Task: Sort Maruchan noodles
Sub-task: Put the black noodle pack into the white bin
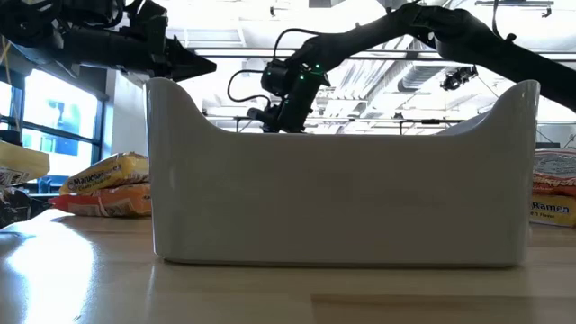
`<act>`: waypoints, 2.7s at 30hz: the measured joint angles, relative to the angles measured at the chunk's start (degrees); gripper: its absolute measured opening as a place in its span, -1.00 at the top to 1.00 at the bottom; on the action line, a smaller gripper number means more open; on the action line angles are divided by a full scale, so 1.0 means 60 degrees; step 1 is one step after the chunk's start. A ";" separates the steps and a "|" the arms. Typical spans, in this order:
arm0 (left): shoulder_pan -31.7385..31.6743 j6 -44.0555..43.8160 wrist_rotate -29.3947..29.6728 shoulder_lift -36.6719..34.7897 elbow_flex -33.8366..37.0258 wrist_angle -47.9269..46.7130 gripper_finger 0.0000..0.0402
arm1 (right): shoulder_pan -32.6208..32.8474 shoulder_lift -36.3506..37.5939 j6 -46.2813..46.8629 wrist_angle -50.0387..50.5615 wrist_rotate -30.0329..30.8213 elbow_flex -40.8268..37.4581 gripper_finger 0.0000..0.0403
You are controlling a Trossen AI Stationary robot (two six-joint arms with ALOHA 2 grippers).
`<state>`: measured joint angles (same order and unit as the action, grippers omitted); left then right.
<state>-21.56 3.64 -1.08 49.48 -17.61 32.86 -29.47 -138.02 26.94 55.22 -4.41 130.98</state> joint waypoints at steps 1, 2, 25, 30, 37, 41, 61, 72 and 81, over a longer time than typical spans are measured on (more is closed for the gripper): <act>0.0000 0.0000 0.0000 0.0002 0.0000 -0.0001 0.94 | 0.0000 0.0000 0.0000 0.0003 0.0000 0.0000 0.35; 0.0000 0.0000 0.0000 0.0003 0.0000 -0.0004 0.94 | 0.0000 0.0000 -0.0003 0.0003 0.0013 0.0000 0.42; 0.0004 -0.0066 -0.0138 0.0003 0.0000 -0.0080 0.94 | -0.0093 -0.0015 0.1564 -0.0038 0.0711 0.0583 1.00; 0.0004 -0.0069 -0.0146 0.0003 0.0000 -0.0078 0.94 | -0.0091 0.0079 0.1327 -0.0112 0.0552 0.0586 1.00; 0.0004 -0.0069 -0.0149 0.0002 0.0000 -0.0076 0.94 | -0.0048 0.0120 0.0730 0.0330 -0.0295 0.0594 0.84; 0.0004 -0.0069 -0.0149 0.0003 0.0000 -0.0045 0.94 | 0.0106 0.0120 0.0605 0.0393 0.0063 0.0594 0.46; 0.0004 -0.0073 -0.0177 0.0001 0.0002 -0.0031 0.94 | 0.0330 -0.0576 0.0524 0.0172 0.0908 0.0586 -0.23; 0.0004 -0.0073 -0.0208 0.0003 0.0000 -0.0036 0.94 | 0.0212 -0.0550 0.0957 -0.0046 0.0976 0.0597 0.82; 0.0004 -0.0147 -0.0215 0.0003 0.0002 -0.0029 0.94 | 0.0164 -0.0341 0.2829 -0.0062 0.1060 0.0661 0.93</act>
<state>-21.54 2.76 -2.37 49.50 -17.60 32.69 -28.49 -140.06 43.92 54.85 1.96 134.94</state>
